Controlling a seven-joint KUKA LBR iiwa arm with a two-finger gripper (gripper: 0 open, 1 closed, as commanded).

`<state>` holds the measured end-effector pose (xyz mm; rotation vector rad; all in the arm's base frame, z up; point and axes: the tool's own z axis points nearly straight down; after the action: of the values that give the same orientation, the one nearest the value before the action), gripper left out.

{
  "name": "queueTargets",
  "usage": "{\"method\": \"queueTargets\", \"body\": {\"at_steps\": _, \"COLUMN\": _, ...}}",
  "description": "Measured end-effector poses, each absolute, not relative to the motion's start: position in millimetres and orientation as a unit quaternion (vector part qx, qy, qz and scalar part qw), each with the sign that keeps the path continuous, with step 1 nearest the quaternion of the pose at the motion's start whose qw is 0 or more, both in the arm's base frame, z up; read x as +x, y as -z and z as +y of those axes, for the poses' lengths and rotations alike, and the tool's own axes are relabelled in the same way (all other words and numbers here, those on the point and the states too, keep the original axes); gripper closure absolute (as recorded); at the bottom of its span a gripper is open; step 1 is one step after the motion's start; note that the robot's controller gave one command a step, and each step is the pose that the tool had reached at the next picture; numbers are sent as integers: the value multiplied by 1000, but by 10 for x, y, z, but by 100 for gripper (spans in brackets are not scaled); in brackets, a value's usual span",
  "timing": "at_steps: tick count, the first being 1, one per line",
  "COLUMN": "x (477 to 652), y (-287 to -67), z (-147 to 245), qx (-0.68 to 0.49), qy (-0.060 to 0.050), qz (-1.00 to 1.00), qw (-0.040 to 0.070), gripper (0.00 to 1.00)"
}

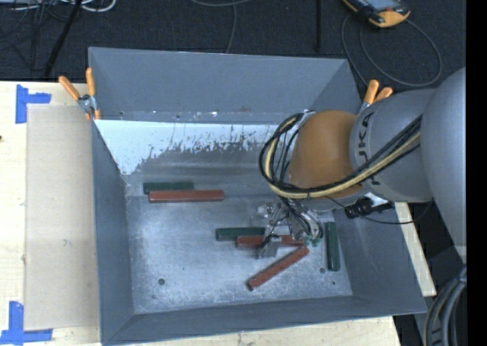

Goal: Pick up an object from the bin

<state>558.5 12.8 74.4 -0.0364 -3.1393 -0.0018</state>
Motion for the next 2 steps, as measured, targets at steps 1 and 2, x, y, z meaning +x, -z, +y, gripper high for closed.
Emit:
{"method": "queueTargets", "body": {"at_steps": 1, "x": 5561, "y": -934, "z": 126, "qx": -11, "qy": 0, "qz": -1000, "qw": 5, "gripper": 100}}
{"method": "queueTargets", "body": {"at_steps": 2, "x": 5590, "y": -1097, "z": 126, "qx": -11, "qy": 0, "qz": -1000, "qw": 0, "gripper": 100}}
